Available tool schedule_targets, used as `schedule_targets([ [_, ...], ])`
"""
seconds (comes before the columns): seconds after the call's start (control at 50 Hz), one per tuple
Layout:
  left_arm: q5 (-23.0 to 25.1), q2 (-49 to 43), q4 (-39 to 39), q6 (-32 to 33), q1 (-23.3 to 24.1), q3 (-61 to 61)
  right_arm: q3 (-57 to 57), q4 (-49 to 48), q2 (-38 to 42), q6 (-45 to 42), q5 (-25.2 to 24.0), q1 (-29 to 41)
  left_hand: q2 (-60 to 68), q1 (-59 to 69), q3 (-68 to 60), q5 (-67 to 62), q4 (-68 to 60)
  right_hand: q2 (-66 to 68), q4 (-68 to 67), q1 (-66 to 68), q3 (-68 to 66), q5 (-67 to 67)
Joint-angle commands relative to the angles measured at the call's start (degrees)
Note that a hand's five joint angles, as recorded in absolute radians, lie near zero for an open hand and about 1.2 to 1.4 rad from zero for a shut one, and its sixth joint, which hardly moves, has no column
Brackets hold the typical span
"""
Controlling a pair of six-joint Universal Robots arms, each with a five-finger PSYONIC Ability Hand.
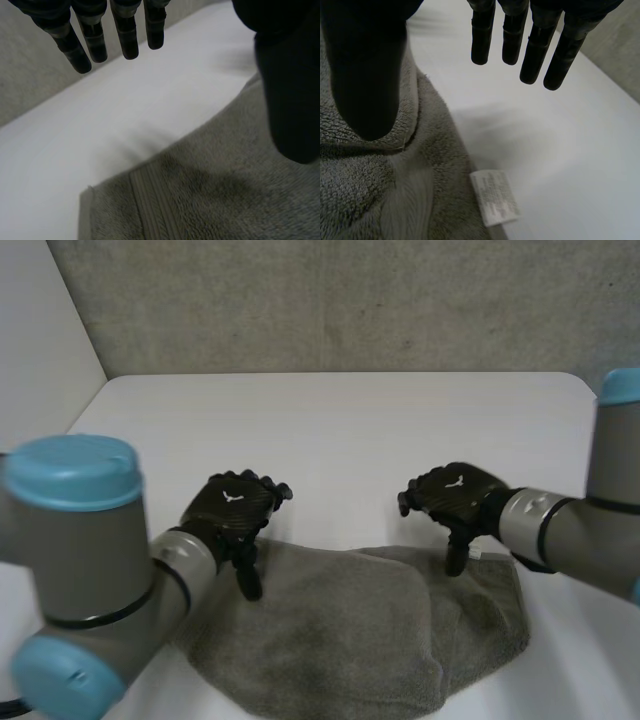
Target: Fold the towel.
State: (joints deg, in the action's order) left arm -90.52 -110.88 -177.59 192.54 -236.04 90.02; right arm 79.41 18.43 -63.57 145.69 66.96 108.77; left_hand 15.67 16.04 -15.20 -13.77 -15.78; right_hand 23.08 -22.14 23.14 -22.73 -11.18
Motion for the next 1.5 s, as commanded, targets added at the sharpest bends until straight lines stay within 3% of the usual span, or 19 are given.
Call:
schedule_targets([
  [0.02, -1.6, -9.6, 0.4, 0.2, 0.4, -6.0, -0.2, -4.5, 5.2, 2.6, 0.8, 1.7, -3.1, -3.5, 2.6, 11.2, 3.2, -0.5, -0.4, -0.6, 0.2, -1.3],
  [0.18, -1.8, -16.6, 1.0, 1.3, 0.5, -11.1, -2.2, -4.8, 10.2, 2.8, 2.9, 3.8, 4.0, 3.6, -4.4, 4.1, -3.9, 9.5, -10.5, 9.5, -9.9, -11.4],
  [0.22, -1.8, -17.7, 1.7, 3.1, 0.6, -12.1, -2.7, -5.2, 10.7, 3.0, 4.4, 3.9, 17.7, 17.3, -18.1, -9.6, -17.6, 31.3, -32.2, 31.2, -31.6, -33.2],
  [0.24, -1.8, -17.7, 1.7, 3.1, 0.6, -12.1, -2.7, -5.2, 10.7, 3.0, 4.4, 3.9, 17.8, 17.4, -18.2, -9.7, -17.6, 31.4, -32.3, 31.4, -31.8, -33.3],
  [0.26, -1.8, -18.1, 1.9, 3.8, 0.8, -12.3, -3.0, -5.9, 10.7, 3.2, 4.8, 3.8, 33.9, 33.5, -34.4, -25.8, -33.8, 47.9, -48.8, 47.8, -48.2, -49.8],
  [0.28, -1.8, -18.1, 1.9, 3.8, 0.8, -12.3, -3.4, -7.0, 10.5, 3.4, 5.1, 3.6, 34.1, 33.7, -34.5, -26.0, -34.0, 56.8, -57.8, 56.8, -57.2, -58.7],
  [0.32, -1.6, -18.4, 1.9, 4.7, 1.5, -12.6, -3.6, -8.1, 9.9, 3.9, 5.2, 3.6, 60.0, 59.7, -60.5, -51.9, -59.9, 56.9, -57.9, 56.9, -57.3, -58.8],
  [0.36, -1.5, -18.5, 2.1, 4.8, 2.2, -12.8, -4.2, -9.0, 9.0, 4.8, 5.5, 3.6, 64.3, 63.9, -64.8, -56.2, -64.2, 56.9, -57.9, 56.9, -57.3, -58.8],
  [0.52, -2.6, -17.3, 8.0, 6.2, 2.9, -23.9, -10.2, -14.3, 3.4, 14.5, 5.5, 3.1, 64.3, 64.0, -64.8, -56.2, -64.2, 56.9, -57.9, 56.9, -57.3, -58.8],
  [0.58, -5.5, -14.9, 8.0, 5.5, 1.8, -31.6, -11.6, -22.6, -1.1, 21.6, 5.7, 2.6, 64.3, 64.0, -64.8, -56.2, -64.2, 56.9, -57.9, 56.9, -57.3, -58.8],
  [0.68, -17.0, -7.2, -1.4, 0.6, -0.9, -38.4, -11.7, -36.1, -8.0, 33.8, 9.0, 1.1, 64.3, 64.0, -64.8, -56.2, -64.2, 56.9, -57.9, 56.9, -57.3, -58.8],
  [0.76, -17.7, -3.7, -5.4, -3.5, -0.7, -35.5, -11.5, -34.9, -9.6, 36.1, 8.5, -1.1, 64.3, 64.0, -64.8, -56.2, -64.2, 56.9, -57.9, 56.9, -57.3, -58.8],
  [0.92, -13.6, 3.9, -7.8, -6.2, -0.4, -16.1, -3.6, -24.8, -10.8, 32.0, -3.7, -1.4, 64.3, 64.0, -64.8, -56.2, -64.2, 56.9, -57.9, 56.9, -57.3, -58.8],
  [1.0, -9.9, 4.3, -9.3, -6.2, 0.7, -2.8, 3.6, -20.8, -10.1, 22.0, -9.4, -1.5, 64.3, 64.0, -64.8, -56.2, -64.2, 56.9, -57.9, 56.9, -57.3, -58.8],
  [1.14, -8.0, 4.2, -12.2, -6.0, 0.6, 9.7, 8.2, -15.5, -6.8, 8.0, -9.0, -2.2, 64.3, 64.0, -64.8, -56.2, -64.2, 56.9, -57.9, 56.9, -57.3, -58.8],
  [1.18, -7.6, 4.4, -12.5, -5.9, 0.5, 11.8, 8.5, -14.6, -5.9, 6.1, -9.0, -2.2, 64.3, 64.0, -64.8, -56.2, -64.2, 54.8, -55.7, 54.7, -55.1, -56.7],
  [1.22, -6.9, 4.9, -12.5, -5.9, 0.8, 14.5, 8.2, -13.1, -4.5, 5.2, -7.9, -2.0, 64.3, 64.0, -64.8, -56.2, -64.2, 31.2, -32.1, 31.1, -31.6, -33.1],
  [1.32, -6.7, 7.1, -12.5, -5.9, 1.0, 16.8, 8.0, -12.7, -3.5, 5.5, -6.0, -1.5, 64.3, 64.0, -64.8, -56.2, -64.2, 7.6, -8.5, 7.5, -7.9, -9.5],
  [1.5, -6.5, 13.2, -12.3, -5.0, 3.0, 19.8, 7.4, -13.5, -3.4, 5.6, -4.3, -0.5, 64.3, 64.0, -64.8, -56.2, -64.2, -1.2, 0.3, -1.3, 0.9, -0.7],
])
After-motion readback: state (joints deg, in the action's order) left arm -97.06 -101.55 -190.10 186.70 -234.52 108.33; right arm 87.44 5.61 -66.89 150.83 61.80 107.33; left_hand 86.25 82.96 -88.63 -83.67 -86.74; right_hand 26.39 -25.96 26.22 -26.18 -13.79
